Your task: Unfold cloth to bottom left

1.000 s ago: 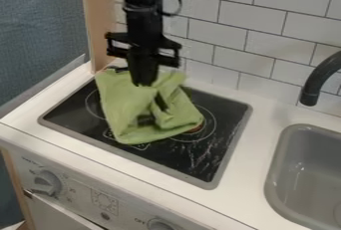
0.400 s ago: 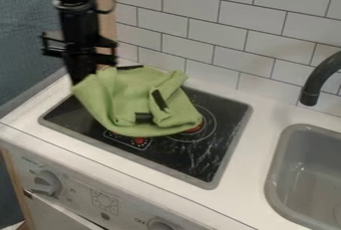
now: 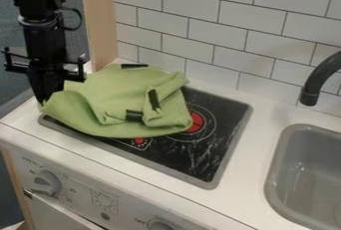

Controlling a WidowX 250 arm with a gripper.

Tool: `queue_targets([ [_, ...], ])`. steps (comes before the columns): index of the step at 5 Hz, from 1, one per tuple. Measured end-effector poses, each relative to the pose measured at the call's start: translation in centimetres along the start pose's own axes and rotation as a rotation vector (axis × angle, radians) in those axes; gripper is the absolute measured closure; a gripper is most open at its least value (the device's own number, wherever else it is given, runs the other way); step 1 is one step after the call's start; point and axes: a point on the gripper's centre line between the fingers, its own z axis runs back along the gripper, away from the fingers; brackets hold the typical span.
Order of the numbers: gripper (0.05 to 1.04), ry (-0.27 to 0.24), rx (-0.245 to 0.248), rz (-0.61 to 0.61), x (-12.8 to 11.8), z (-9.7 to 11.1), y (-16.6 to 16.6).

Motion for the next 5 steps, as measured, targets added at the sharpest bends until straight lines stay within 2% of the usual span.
queue_targets([
  [1,1.033,0.045,0.032,-0.007,-0.2,-2.1,0.4],
  [2,1.016,0.070,0.050,0.003,-0.4,-2.9,0.7],
  [3,0.871,0.096,0.056,-0.006,-0.7,-3.1,0.8],
  [5,0.322,0.106,0.055,-0.011,-0.8,-3.1,0.8],
])
